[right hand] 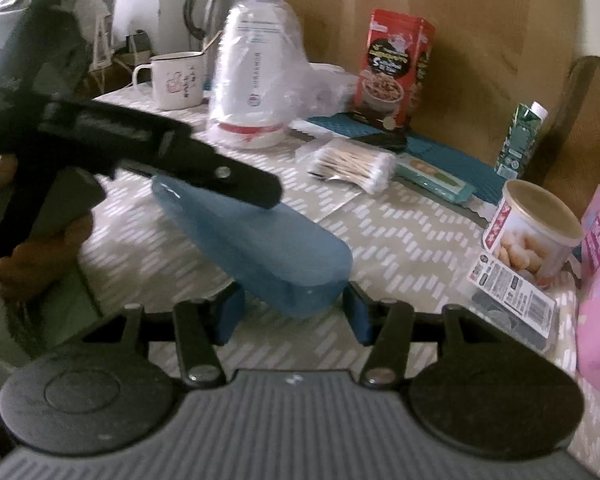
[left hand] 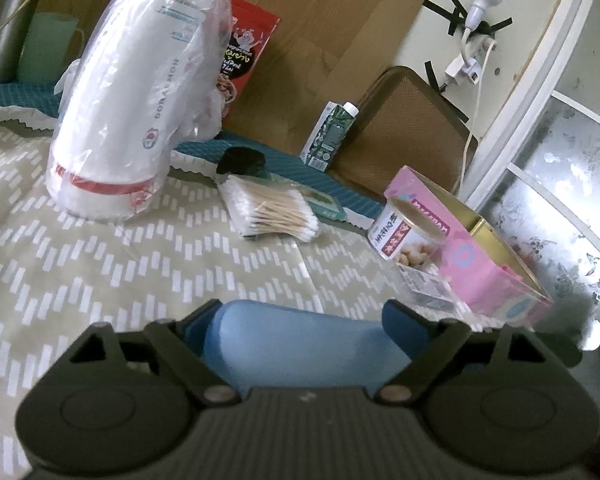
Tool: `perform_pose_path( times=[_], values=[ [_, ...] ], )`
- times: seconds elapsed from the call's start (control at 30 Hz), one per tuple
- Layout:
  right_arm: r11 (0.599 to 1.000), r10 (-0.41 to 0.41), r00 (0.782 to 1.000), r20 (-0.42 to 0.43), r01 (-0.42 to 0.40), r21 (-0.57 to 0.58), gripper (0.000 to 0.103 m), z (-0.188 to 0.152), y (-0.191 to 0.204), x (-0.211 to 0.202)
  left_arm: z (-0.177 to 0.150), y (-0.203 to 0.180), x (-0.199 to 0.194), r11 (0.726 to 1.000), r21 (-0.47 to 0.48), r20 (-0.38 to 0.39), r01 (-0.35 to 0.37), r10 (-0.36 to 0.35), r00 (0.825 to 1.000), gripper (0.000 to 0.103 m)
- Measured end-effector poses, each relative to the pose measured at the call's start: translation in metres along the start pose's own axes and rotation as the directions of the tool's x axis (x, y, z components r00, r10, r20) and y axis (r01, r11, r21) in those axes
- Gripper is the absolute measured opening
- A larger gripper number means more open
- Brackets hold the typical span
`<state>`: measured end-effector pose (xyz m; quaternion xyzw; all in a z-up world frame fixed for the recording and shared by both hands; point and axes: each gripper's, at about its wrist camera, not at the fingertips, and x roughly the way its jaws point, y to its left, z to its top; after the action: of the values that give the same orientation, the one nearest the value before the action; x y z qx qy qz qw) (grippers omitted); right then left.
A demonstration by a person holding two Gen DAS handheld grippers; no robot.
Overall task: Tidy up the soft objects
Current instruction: 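Close the left gripper on the blue plastic case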
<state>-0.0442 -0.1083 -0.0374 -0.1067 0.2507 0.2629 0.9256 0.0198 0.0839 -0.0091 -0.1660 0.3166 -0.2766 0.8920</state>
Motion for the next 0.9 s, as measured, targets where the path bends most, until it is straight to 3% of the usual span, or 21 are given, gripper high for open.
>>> perform_pose_path(
  times=[0.3, 0.47, 0.7, 0.8, 0.9],
  values=[
    [1.0, 0.009, 1.0, 0.028, -0.009, 0.02, 0.059, -0.009, 0.0, -0.008, -0.002, -0.005, 0.002, 0.999, 0.042, -0.003, -0.028, 0.028, 1.0, 0.085],
    [0.999, 0.004, 0.999, 0.046, -0.005, 0.035, 0.062, -0.017, -0.004, -0.014, -0.001, -0.004, 0.002, 0.999, 0.038, -0.003, -0.021, 0.021, 1.0, 0.09],
    [0.999, 0.007, 0.998, 0.068, -0.011, 0.052, 0.063, -0.024, -0.007, -0.019, 0.0, 0.023, -0.012, 0.991, -0.116, 0.035, 0.07, -0.066, 0.997, 0.095],
    [0.999, 0.008, 0.997, 0.08, -0.012, 0.052, 0.063, -0.026, -0.01, -0.022, -0.001, 0.031, -0.02, 0.983, -0.167, 0.059, 0.077, -0.068, 0.996, 0.095],
    [0.998, 0.011, 0.995, 0.094, -0.016, 0.056, 0.066, -0.028, -0.012, -0.024, -0.003, 0.03, -0.024, 0.986, -0.155, 0.059, 0.058, -0.05, 0.997, 0.095]
  ],
)
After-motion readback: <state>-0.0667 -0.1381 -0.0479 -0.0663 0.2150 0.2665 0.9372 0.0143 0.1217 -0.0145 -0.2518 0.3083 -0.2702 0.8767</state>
